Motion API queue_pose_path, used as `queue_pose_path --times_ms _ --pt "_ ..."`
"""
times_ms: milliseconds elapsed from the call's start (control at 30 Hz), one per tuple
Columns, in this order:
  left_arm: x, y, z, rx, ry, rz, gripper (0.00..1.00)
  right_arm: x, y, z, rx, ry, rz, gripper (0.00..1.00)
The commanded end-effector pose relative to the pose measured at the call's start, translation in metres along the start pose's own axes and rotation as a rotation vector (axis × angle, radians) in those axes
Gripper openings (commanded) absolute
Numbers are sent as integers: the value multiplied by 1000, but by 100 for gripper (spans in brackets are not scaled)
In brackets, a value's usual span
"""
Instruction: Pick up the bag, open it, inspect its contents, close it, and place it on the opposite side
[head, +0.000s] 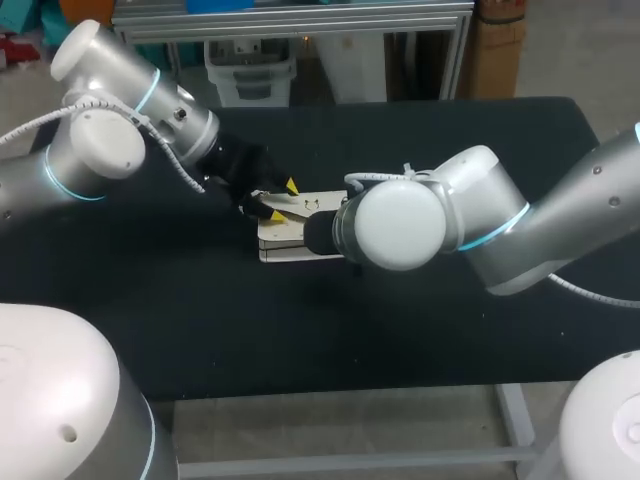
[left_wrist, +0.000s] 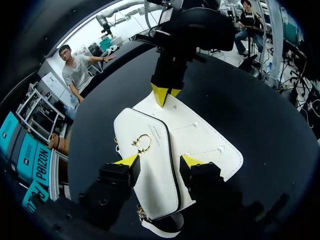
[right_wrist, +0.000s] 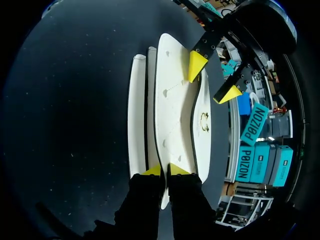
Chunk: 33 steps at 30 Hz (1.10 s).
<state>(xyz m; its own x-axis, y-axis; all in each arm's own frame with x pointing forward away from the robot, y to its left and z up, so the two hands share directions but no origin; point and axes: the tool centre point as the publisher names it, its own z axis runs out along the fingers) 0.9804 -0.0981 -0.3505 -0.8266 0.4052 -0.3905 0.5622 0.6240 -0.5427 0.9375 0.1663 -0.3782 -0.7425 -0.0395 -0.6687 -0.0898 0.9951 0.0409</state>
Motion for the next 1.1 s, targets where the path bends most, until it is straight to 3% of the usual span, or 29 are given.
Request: queue_pose_path --times_ms 33,233,367,400,500,533,567,600,633,667,1100 --pt "5 -1 -6 18 -24 3 89 1 0 1 1 -2 0 0" --pt "-3 0 -15 97 -56 -46 88 1 0 1 1 -2 0 0" --pt "-9 0 -20 130 -68 -110 93 1 0 1 1 -2 0 0" --pt "-11 0 -21 137 -75 -127 100 1 0 1 1 -2 0 0" --pt "-16 0 -23 164 -78 -172 100 1 0 1 1 -2 0 0" --pt "-17 0 -24 170 -78 -186 100 0 1 0 -1 -4 1 4" --pt "-19 0 -25 173 -83 -200 100 0 1 -1 -3 -5 0 24" --pt "-19 0 -26 180 -81 -209 100 -1 1 -2 -6 -7 0 44" --pt "-20 0 -26 182 -79 -225 100 -1 2 -3 -9 -8 1 92" --pt "-21 0 -27 182 -81 -237 100 -2 2 -4 -15 -10 2 100" --pt "-27 7 -43 223 -51 -407 100 -19 -3 -38 -76 -17 58 100"
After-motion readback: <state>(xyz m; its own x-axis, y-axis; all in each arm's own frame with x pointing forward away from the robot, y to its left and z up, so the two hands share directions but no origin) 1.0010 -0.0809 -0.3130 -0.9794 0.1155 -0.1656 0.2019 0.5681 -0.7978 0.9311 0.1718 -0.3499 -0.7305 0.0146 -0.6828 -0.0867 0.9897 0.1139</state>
